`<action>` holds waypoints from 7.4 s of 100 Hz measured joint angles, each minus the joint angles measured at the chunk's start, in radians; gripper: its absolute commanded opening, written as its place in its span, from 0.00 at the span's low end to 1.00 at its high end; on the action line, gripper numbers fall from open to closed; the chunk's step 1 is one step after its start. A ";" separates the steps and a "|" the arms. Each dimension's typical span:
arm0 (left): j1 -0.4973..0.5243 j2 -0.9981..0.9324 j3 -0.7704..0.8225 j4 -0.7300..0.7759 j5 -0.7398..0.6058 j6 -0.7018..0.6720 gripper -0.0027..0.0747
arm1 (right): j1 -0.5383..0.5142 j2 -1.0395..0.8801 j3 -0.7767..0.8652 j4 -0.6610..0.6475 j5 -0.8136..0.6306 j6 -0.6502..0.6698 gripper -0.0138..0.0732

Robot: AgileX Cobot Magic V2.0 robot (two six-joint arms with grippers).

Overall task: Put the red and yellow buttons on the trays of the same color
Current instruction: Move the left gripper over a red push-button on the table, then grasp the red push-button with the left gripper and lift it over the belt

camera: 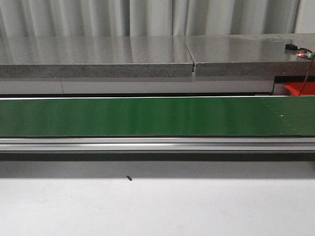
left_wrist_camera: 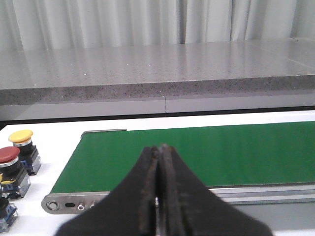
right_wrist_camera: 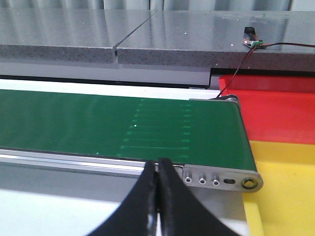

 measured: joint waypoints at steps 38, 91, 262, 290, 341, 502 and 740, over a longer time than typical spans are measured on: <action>0.000 0.000 0.000 -0.010 0.000 0.000 0.01 | 0.000 0.000 0.000 0.000 0.000 0.000 0.08; 0.000 0.224 -0.288 -0.176 0.204 0.000 0.01 | 0.000 0.000 0.000 0.000 0.000 0.000 0.08; 0.094 0.723 -0.592 -0.016 0.521 -0.282 0.89 | 0.000 0.000 0.000 0.000 0.000 0.000 0.08; 0.392 0.791 -0.593 0.089 0.498 -0.360 0.89 | 0.000 0.000 0.000 0.000 0.000 0.000 0.08; 0.621 1.233 -0.755 0.120 0.462 -0.359 0.89 | 0.000 0.000 0.000 0.000 0.000 0.000 0.08; 0.617 1.701 -0.974 0.123 0.389 -0.312 0.89 | 0.000 0.000 0.000 0.000 0.000 0.000 0.08; 0.221 1.600 -1.196 -0.017 0.627 -0.129 0.13 | 0.000 0.000 0.000 0.000 0.000 0.000 0.08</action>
